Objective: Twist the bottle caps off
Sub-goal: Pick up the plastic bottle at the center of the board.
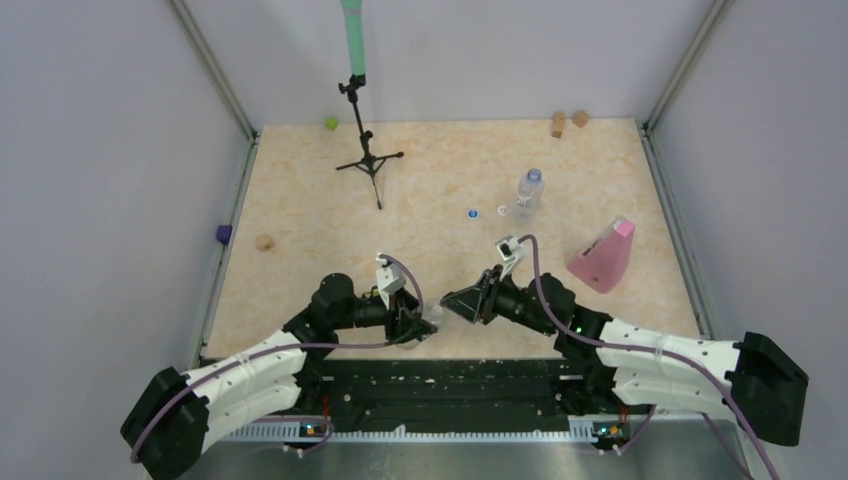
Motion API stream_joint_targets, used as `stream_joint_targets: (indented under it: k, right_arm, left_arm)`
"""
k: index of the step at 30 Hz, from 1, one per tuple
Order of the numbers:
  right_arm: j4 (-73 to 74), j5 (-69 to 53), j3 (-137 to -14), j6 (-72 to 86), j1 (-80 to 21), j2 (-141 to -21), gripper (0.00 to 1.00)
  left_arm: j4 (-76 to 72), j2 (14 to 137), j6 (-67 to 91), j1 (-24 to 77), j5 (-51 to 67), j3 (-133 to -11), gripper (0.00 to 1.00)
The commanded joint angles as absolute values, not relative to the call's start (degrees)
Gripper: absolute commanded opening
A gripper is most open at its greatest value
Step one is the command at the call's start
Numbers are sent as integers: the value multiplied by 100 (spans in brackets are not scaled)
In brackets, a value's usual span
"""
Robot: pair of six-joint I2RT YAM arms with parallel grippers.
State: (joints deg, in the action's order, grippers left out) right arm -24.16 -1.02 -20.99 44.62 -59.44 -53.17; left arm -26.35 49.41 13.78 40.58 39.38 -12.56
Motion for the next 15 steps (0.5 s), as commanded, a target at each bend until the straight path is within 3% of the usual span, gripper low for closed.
stream_joint_targets:
  k: [1, 3, 7, 10, 15]
  right_arm:
    - [-2349, -355, -2029, 4477, -5991, -5245, 8]
    - [-2251, -365, -2015, 4482, -5988, -5215, 29]
    - [-1974, -433, -2052, 4397, -5991, -5000, 60]
    - [-1393, -488, -2202, 4243, -5932, -4681, 67]
    - [-628, -1104, -2328, 4191, -5445, -4088, 67]
  left_arm:
    - [-2751, 4774, 1388, 3975, 3031, -1346, 15]
    - [-2674, 4711, 1265, 3977, 3277, -1338, 14]
    - [-2168, 4808, 950, 3988, 3602, -1366, 13]
    - [-1818, 5014, 806, 4117, 3351, -1525, 10]
    - [-1290, 5151, 267, 4768, 2876, -1825, 8]
